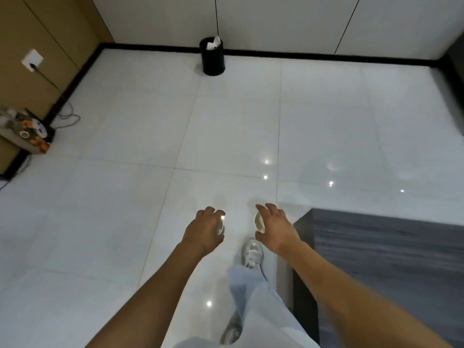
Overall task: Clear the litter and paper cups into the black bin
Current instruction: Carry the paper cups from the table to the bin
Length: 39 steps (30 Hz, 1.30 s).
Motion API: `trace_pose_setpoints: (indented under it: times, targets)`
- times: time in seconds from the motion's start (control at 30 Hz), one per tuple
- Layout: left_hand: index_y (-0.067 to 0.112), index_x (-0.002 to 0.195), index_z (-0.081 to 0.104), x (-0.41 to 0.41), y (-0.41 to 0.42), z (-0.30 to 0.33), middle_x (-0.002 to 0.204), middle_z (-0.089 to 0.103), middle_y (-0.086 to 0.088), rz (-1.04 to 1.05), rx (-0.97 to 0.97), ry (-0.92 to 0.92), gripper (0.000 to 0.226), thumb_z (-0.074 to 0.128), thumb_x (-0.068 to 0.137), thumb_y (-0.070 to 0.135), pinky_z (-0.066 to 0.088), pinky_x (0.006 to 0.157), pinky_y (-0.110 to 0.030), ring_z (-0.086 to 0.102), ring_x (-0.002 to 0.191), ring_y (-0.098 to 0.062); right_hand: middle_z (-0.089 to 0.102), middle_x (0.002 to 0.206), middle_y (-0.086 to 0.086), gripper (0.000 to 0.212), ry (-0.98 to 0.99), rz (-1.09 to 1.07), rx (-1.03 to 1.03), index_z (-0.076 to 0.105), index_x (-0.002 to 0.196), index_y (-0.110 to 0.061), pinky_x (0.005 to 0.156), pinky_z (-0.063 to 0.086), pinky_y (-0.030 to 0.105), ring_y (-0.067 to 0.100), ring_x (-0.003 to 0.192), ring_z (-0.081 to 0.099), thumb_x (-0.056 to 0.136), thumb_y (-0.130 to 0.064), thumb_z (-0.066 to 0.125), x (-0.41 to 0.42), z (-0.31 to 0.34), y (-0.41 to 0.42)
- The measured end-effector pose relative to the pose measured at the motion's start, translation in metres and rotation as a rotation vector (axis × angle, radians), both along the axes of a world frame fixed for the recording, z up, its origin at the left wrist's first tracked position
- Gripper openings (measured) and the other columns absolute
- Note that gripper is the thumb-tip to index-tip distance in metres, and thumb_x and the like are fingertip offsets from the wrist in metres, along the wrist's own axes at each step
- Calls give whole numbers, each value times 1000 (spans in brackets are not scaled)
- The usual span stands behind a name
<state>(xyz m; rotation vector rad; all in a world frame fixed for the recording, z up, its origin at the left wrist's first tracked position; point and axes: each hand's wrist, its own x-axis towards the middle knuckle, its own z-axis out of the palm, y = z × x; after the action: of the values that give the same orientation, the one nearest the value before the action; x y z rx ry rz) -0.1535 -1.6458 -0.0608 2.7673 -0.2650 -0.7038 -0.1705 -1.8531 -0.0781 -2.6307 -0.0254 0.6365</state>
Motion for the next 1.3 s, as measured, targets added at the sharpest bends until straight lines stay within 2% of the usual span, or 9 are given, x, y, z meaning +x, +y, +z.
trace_pose_setpoints:
  times: [0.4, 0.8, 1.03, 1.3]
  targets:
    - [23, 138, 41, 246, -51, 27, 140, 39, 0, 122, -30, -20, 55, 61, 87, 25, 45, 93, -37, 36, 128, -22, 26, 151, 6, 74, -27, 45, 8, 25, 149, -20, 95, 47, 42, 29, 131, 34, 87, -27, 63, 264, 24, -48]
    - [25, 136, 42, 503, -51, 10, 138, 41, 2, 104, -47, -36, 52, 60, 87, 26, 43, 89, -33, 36, 127, -19, 28, 151, 7, 74, -62, 20, 4, 26, 149, -19, 99, 46, 41, 29, 132, 35, 87, -29, 65, 522, 17, -45]
    - [24, 139, 39, 681, -38, 29, 140, 38, 2, 75, -66, -44, 54, 57, 88, 23, 43, 91, -33, 33, 130, -19, 27, 151, 6, 73, -73, -32, 28, 25, 149, -20, 100, 44, 42, 28, 133, 33, 87, -29, 64, 697, 38, -26]
    - [24, 138, 39, 849, -37, 33, 140, 39, 2, 81, -28, -40, 54, 58, 88, 24, 46, 91, -34, 34, 129, -20, 28, 151, 7, 73, -53, 2, 40, 25, 150, -19, 102, 42, 38, 28, 134, 33, 88, -28, 63, 867, 38, -25]
